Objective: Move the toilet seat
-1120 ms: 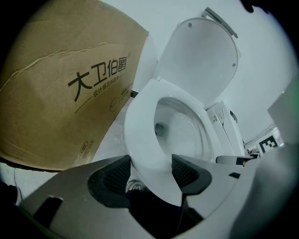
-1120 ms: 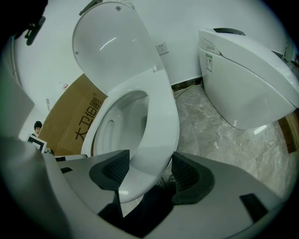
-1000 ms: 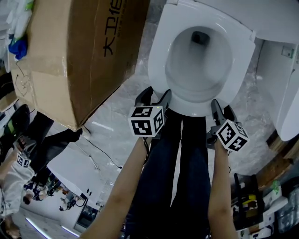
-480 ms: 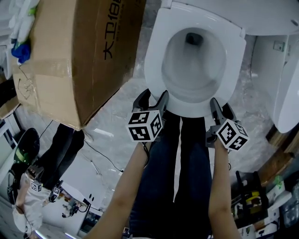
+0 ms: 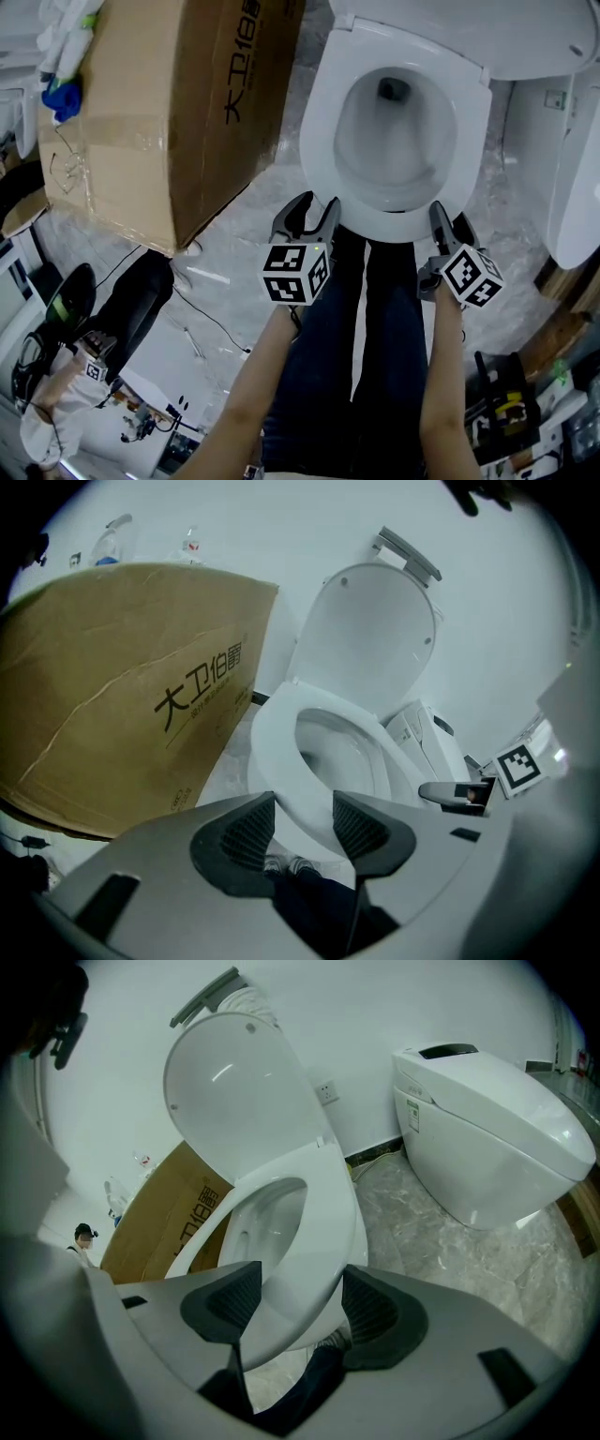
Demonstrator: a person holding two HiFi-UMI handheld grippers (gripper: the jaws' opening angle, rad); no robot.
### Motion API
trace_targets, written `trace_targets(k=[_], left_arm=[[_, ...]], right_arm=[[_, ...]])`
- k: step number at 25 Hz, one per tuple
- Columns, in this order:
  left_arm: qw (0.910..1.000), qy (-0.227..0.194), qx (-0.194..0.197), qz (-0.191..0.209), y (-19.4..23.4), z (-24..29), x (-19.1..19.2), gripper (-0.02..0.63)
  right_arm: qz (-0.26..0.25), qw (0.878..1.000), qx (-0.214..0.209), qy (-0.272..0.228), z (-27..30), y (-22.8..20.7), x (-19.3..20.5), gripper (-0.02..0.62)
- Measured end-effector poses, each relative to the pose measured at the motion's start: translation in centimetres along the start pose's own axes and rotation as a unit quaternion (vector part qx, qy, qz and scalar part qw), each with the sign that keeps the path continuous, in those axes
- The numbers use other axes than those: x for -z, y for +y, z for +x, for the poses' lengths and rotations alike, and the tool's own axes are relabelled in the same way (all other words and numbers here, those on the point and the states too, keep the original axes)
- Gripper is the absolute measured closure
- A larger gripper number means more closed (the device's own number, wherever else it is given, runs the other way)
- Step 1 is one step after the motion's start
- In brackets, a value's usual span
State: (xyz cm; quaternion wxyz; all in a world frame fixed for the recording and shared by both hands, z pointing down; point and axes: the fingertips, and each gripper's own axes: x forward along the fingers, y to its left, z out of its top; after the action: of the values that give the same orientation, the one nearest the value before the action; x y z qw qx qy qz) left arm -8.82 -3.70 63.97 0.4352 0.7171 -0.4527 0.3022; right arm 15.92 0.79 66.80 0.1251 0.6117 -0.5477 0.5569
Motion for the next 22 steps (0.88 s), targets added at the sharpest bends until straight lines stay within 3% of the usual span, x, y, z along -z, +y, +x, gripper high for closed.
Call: trace_targets(k=[7, 15, 22], left_arm=[[0.9987, -0.01, -0.018, 0.047, -1.0, -3.6, 0.3, 0.573], [0.9928, 0.009, 0.006, 0.119, -4.3, -5.5, 2.1, 0.589], [0.9888, 0.008, 0.03, 0.146, -7.0, -4.8, 1.1, 0.589]], right_arm=[[0.009, 1.0, 0.008, -0.017, -1.1, 0.9, -1.1, 0.316], [0.015, 0.999, 0.008, -0.035, -3.0, 2.2, -3.0, 0.316], [0.025, 0.998, 0.008, -0.05, -4.2, 3.2, -4.7, 0.316]])
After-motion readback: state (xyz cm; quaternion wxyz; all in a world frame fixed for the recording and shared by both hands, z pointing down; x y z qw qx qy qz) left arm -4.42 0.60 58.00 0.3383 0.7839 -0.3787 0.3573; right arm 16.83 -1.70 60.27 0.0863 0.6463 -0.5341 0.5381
